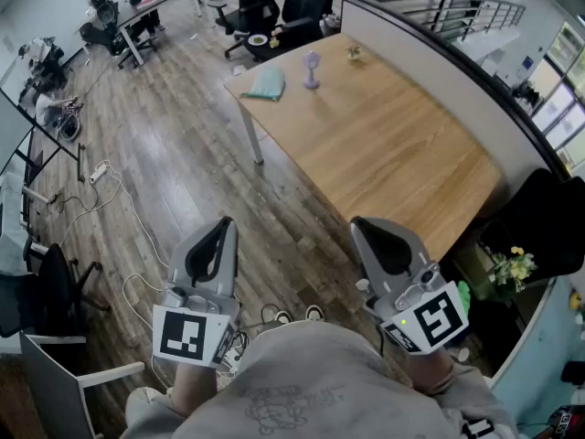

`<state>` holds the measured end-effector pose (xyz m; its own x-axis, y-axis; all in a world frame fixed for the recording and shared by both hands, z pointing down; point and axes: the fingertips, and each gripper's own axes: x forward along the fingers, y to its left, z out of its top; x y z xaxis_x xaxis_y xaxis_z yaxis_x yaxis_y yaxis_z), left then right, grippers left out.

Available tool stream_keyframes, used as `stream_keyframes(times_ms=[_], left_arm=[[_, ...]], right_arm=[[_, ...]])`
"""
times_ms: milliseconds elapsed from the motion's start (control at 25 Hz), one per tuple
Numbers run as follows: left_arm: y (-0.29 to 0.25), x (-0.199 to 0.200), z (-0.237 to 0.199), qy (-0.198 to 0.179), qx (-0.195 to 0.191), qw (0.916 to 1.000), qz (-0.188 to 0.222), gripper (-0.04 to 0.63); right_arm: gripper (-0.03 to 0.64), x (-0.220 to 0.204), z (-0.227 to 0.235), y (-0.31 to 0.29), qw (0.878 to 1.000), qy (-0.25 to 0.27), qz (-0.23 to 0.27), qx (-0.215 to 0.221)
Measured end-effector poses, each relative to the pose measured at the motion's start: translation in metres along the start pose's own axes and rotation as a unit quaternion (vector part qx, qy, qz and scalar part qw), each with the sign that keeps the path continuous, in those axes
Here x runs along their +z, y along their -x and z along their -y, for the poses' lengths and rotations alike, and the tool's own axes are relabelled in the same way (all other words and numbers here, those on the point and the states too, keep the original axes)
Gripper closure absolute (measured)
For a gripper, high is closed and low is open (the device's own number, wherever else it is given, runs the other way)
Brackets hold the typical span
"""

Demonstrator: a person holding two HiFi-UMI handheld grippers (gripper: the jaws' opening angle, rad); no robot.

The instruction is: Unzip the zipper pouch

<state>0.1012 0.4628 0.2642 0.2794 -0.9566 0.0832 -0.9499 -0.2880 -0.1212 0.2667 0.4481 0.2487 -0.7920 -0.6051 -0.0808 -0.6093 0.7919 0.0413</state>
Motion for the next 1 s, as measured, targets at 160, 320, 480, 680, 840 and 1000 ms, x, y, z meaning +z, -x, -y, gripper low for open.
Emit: stream_keyframes(times_ms=[160,320,480,680,840,1000], left_arm=[[0.0,0.003,0.008,-0.002,0.006,0.9998,0.016,0.597],[0.005,0.002,0.016,0.002,0.02,0.9996,0.019,0.597],[0.013,0.021,0.002,0.013,0.07,0.9948,0.073,0.597],[0.009,0.015,-0.011,-0.002,0.103,0.9937,0.045,0.394],[-0.002,0.01,-0.018,-0.003,0.099,0.994,0.047,0.357],[-0.021,0.001,-0.037,0.002,0.096,0.9945,0.041,0.359]], right_arm=[[0.607,-0.003,0.007,0.008,1.0,-0.008,0.004,0.008],[0.606,-0.003,0.011,0.016,1.0,-0.003,0.009,0.01],[0.606,-0.001,0.022,0.018,1.0,0.0,0.016,0.002],[0.448,0.008,0.034,0.011,0.999,0.002,0.042,-0.014],[0.448,0.002,0.04,-0.003,0.999,-0.002,0.04,-0.003],[0.448,-0.015,0.049,-0.031,1.0,-0.005,0.021,0.001]])
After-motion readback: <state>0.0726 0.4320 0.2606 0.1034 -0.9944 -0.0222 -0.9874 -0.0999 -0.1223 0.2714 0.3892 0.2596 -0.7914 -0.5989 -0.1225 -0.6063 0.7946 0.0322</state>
